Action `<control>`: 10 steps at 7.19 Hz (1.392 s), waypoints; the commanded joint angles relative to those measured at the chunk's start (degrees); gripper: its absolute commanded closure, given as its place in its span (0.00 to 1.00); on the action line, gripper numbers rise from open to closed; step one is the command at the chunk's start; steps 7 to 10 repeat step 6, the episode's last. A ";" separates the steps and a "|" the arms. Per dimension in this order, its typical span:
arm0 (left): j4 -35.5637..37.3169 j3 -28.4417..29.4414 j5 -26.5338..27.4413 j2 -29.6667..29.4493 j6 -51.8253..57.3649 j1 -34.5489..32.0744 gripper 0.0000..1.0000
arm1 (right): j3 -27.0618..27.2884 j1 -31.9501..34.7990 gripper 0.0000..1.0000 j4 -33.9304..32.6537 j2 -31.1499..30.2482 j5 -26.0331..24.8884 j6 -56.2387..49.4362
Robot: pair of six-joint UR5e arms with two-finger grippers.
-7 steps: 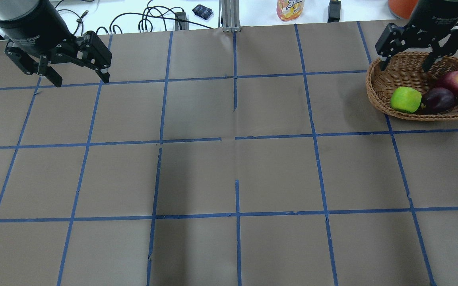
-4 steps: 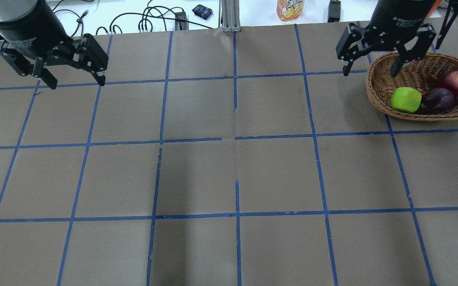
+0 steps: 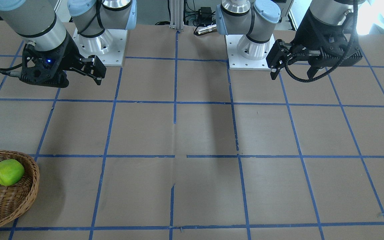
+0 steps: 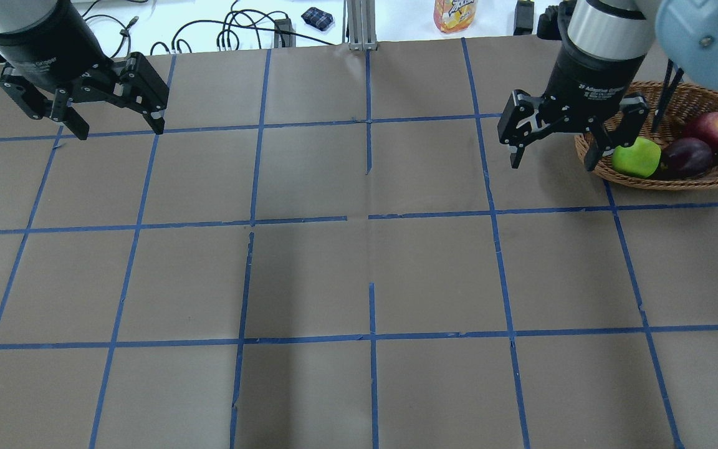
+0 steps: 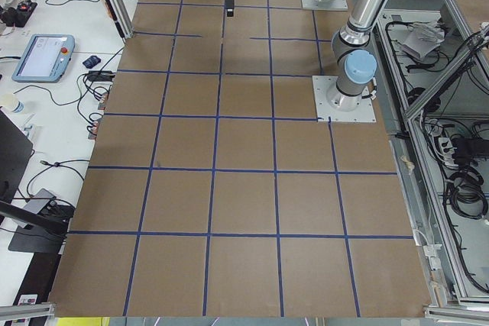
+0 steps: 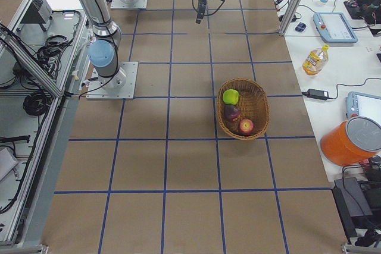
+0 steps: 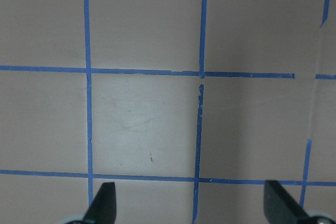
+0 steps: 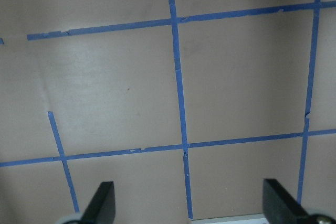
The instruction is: Put all apples into basket
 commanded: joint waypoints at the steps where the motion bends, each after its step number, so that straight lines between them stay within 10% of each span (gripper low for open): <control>1: 0.00 0.22 -0.03 -0.02 0.00 0.00 0.00 | 0.37 -0.05 0.00 0.01 -1.82 0.10 0.49; 10: 0.00 0.31 -0.11 -0.02 0.00 0.00 0.00 | -0.43 0.04 0.00 0.01 -3.14 0.01 0.49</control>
